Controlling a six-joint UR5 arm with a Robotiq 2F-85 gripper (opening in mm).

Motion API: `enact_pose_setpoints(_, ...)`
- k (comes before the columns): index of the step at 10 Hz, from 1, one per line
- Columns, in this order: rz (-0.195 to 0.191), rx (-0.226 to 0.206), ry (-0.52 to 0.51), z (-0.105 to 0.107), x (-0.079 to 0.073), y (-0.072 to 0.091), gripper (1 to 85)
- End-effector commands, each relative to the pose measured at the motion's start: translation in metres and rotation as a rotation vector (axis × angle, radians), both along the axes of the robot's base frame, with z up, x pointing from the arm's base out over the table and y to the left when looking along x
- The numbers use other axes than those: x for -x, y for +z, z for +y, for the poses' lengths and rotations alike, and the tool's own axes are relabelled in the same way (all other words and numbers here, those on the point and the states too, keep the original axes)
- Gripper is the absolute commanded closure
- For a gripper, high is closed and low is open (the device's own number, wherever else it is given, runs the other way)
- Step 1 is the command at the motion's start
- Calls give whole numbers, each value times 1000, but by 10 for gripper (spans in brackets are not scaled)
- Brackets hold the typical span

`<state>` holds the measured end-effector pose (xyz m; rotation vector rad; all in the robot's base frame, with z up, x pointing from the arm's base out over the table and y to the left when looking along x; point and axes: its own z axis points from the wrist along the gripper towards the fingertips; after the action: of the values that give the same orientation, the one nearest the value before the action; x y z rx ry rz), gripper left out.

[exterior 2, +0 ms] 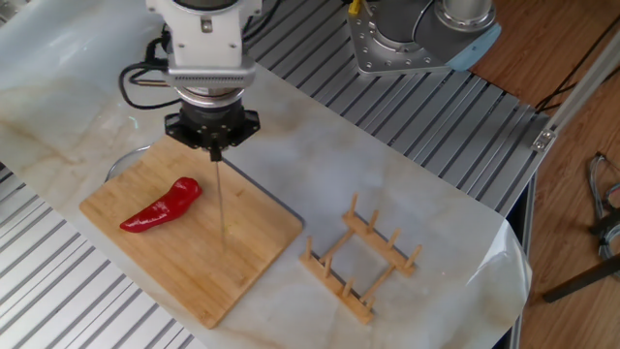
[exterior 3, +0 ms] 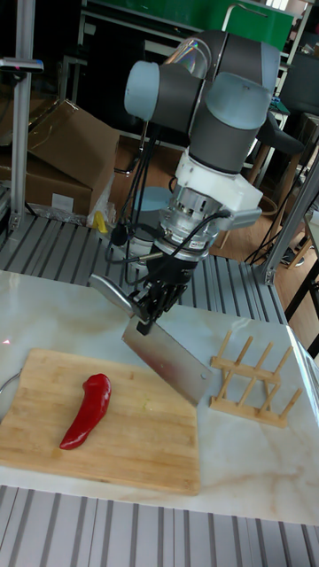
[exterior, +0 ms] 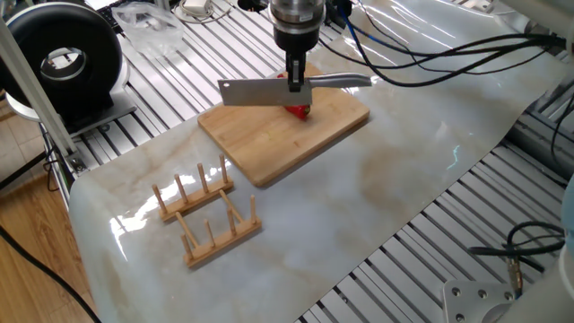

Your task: Chop the chili peppers

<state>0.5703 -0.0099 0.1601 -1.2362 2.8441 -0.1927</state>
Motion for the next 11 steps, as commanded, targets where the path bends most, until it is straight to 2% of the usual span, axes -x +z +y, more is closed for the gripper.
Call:
enact_pose_setpoints(1,-22,-35,17,-14,-26,7,843)
enact_pose_setpoints(3,-36,-29,93,-33,-50,12,843)
enact_pose_setpoints(6,-43,-48,160,-40,-74,3,843)
enact_pose_setpoints(9,24,-47,251,-42,-62,-7,843)
enact_pose_setpoints(10,28,-70,265,-40,-58,-9,843)
enact_pose_setpoints(11,30,-72,266,-41,-56,-10,843)
